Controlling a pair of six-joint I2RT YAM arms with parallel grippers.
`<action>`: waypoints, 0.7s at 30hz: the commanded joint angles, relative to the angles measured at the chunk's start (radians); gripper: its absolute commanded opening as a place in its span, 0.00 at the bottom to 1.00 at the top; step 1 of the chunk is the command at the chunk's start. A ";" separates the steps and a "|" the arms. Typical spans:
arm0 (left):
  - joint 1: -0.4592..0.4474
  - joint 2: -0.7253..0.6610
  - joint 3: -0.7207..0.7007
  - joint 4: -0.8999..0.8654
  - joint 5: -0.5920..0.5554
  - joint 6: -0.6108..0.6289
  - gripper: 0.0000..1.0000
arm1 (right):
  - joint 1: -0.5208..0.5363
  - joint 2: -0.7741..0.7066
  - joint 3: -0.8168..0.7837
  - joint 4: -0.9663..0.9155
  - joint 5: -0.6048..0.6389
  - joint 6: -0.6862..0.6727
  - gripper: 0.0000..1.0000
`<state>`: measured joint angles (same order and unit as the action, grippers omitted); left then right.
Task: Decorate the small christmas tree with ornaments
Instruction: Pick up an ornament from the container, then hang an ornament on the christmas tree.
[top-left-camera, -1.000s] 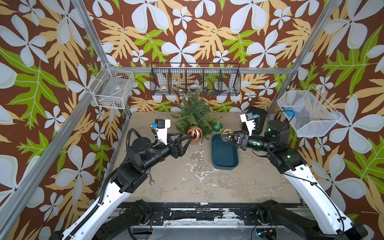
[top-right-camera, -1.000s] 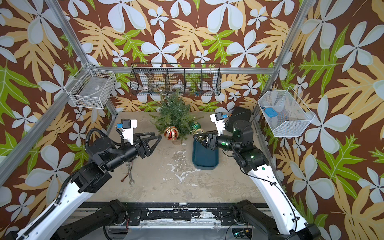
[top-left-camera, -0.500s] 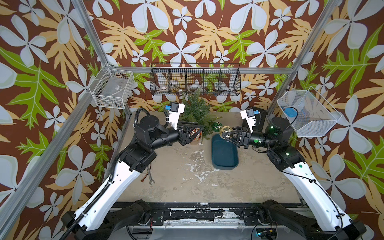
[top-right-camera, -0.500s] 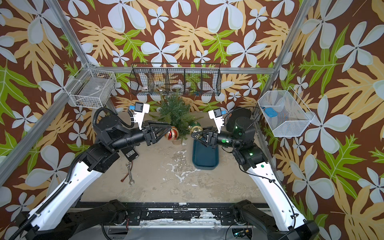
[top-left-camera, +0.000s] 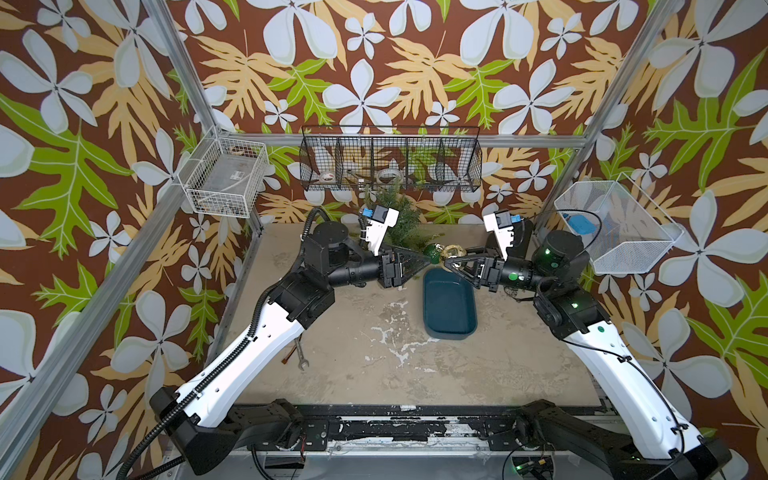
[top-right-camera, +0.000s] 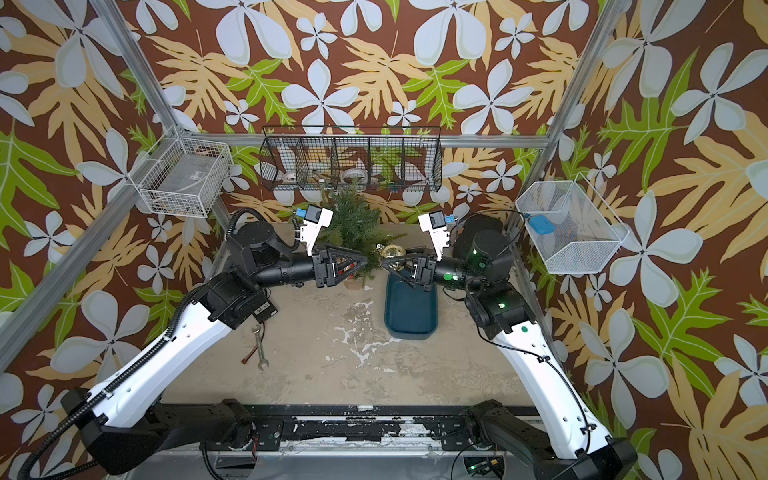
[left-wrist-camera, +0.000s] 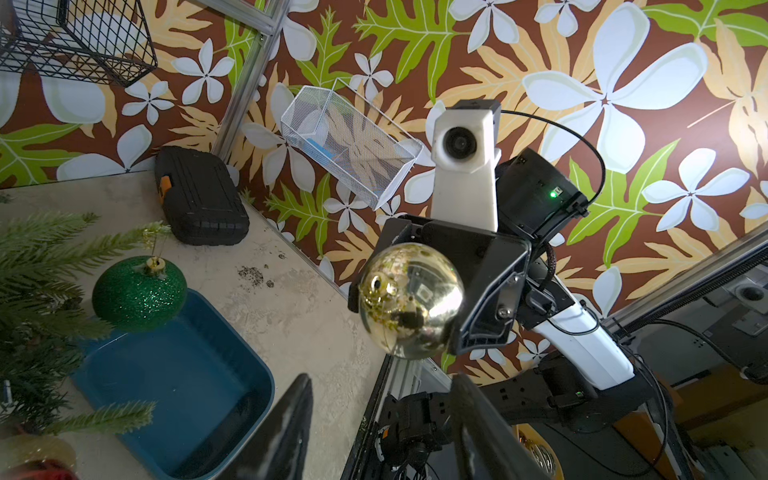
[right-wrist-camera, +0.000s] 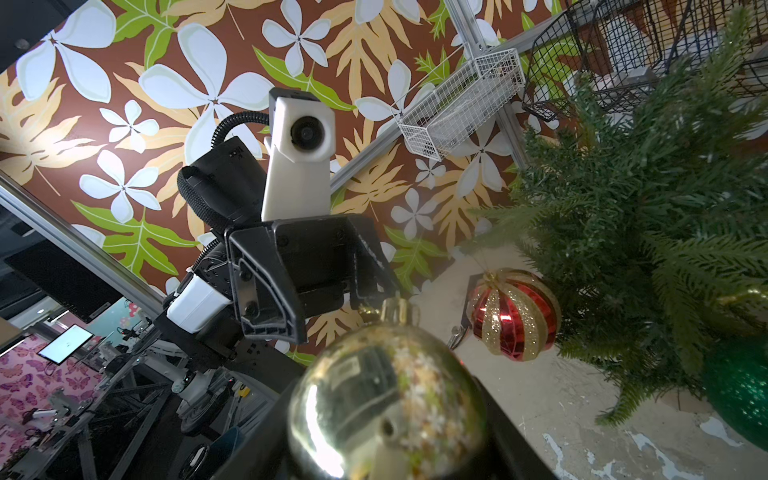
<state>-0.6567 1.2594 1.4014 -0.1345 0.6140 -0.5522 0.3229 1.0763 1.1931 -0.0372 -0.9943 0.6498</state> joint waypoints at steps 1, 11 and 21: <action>-0.004 0.013 0.019 0.038 0.009 -0.011 0.54 | 0.001 -0.003 0.001 0.037 -0.003 0.001 0.57; -0.020 0.059 0.059 0.039 0.006 -0.006 0.50 | 0.002 -0.008 -0.007 0.058 -0.010 0.014 0.57; -0.034 0.074 0.079 0.044 0.003 -0.004 0.23 | 0.004 -0.015 -0.018 0.068 -0.011 0.019 0.57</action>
<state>-0.6895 1.3346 1.4693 -0.1165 0.6102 -0.5522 0.3264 1.0676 1.1763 -0.0025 -0.9951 0.6666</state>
